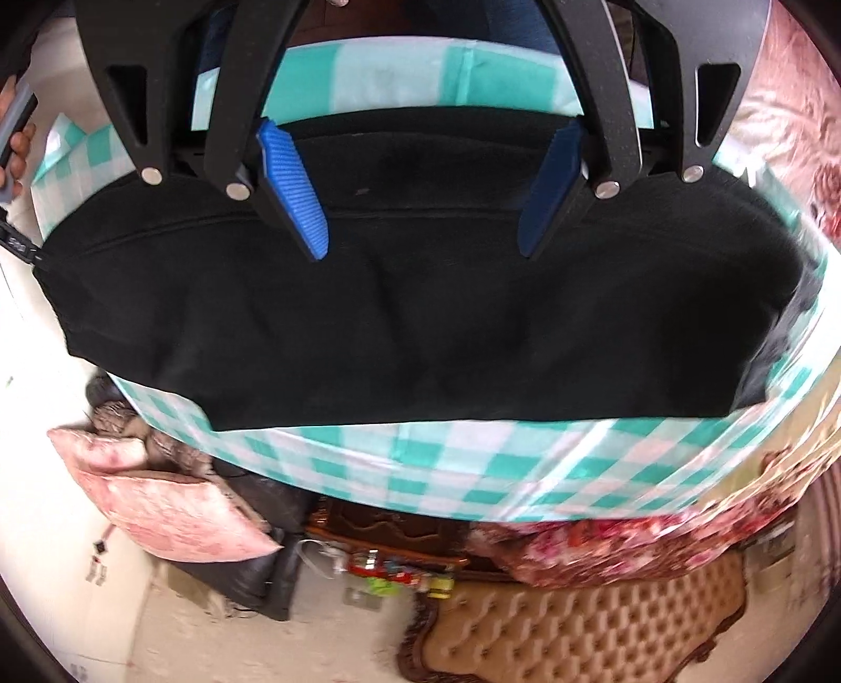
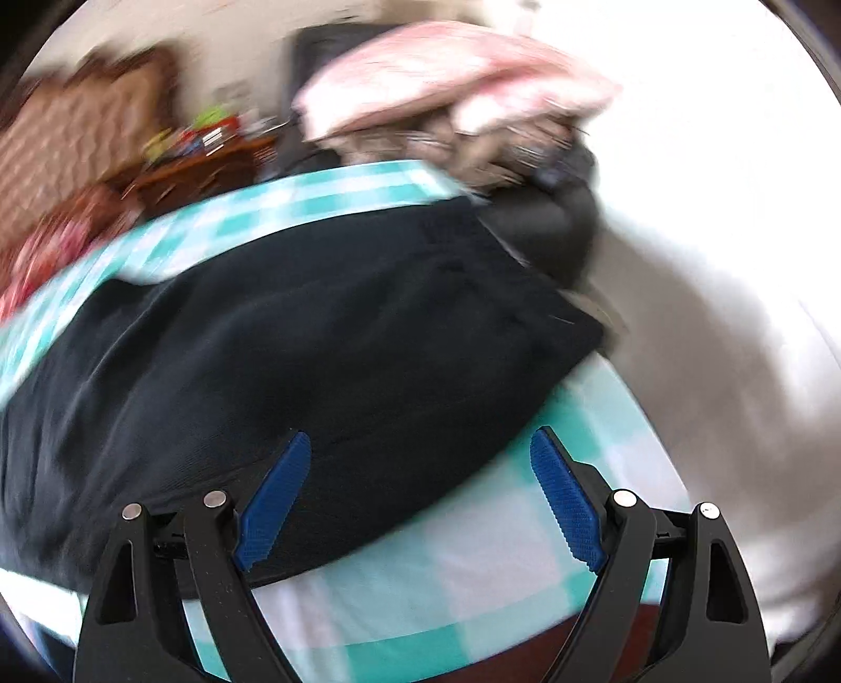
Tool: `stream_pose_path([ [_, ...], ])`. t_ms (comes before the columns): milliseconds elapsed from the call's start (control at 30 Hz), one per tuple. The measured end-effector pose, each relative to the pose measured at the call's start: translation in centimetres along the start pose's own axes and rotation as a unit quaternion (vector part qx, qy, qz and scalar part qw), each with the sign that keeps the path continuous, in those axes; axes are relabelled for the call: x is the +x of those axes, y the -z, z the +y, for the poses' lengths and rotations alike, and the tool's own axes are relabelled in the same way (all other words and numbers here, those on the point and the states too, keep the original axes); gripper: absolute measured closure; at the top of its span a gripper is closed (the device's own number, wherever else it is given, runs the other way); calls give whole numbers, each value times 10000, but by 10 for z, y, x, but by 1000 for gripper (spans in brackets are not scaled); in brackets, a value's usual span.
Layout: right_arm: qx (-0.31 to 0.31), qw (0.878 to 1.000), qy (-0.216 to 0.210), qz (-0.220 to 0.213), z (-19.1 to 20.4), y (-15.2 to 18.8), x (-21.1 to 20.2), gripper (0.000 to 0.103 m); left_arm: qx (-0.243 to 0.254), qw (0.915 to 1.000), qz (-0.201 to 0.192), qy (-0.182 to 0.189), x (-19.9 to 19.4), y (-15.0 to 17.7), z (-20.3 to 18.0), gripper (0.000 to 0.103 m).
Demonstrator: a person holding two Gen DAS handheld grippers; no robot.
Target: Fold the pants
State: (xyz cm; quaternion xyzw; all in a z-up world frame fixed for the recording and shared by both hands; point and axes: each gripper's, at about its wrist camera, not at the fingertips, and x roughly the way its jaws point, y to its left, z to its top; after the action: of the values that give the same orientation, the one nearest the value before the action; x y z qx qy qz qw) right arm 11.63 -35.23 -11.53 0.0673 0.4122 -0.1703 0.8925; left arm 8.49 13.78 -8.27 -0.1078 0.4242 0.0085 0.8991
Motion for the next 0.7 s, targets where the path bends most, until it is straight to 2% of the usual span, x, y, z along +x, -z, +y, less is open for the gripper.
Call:
stream_pose_path([
  [100, 733, 9968, -223, 236, -42, -3, 12, 22, -89, 9999, 1, -60, -2, 5, 11, 28],
  [167, 1113, 9903, -721, 419, -66, -7, 22, 22, -4, 10000, -25, 84, -3, 9, 9, 28],
  [267, 1728, 9742, -1314, 615, -95, -13, 34, 22, 279, 9979, -117, 572, -8, 11, -11, 28],
  [333, 1986, 9661, -1526, 631, -109, -17, 40, 22, 690, 9931, -197, 922, -12, 14, -39, 28],
  [367, 1992, 9657, -1544, 622, -109, -20, 41, 23, 876, 9901, -200, 1081, -13, 15, -52, 28],
  [433, 1850, 9666, -1669, 599, -107, -30, 46, 36, 1394, 9798, -130, 1428, -11, 21, -91, 28],
  [467, 1776, 9680, -1671, 601, -105, -37, 50, 38, 1726, 9715, -65, 1622, -8, 27, -117, 28],
  [533, 1768, 9687, -1607, 673, -103, -46, 57, 54, 2212, 9568, 18, 1886, -4, 36, -157, 28],
  [567, 1795, 9680, -1581, 754, -104, -48, 62, 57, 2563, 9454, -8, 2014, -4, 43, -182, 28],
  [667, 1732, 9679, -1617, 833, -105, -53, 68, 62, 3497, 9152, -249, 1987, 0, 64, -241, 28],
  [700, 1651, 9694, -1618, 821, -104, -54, 66, 67, 3689, 9085, -323, 1934, 3, 69, -254, 28],
])
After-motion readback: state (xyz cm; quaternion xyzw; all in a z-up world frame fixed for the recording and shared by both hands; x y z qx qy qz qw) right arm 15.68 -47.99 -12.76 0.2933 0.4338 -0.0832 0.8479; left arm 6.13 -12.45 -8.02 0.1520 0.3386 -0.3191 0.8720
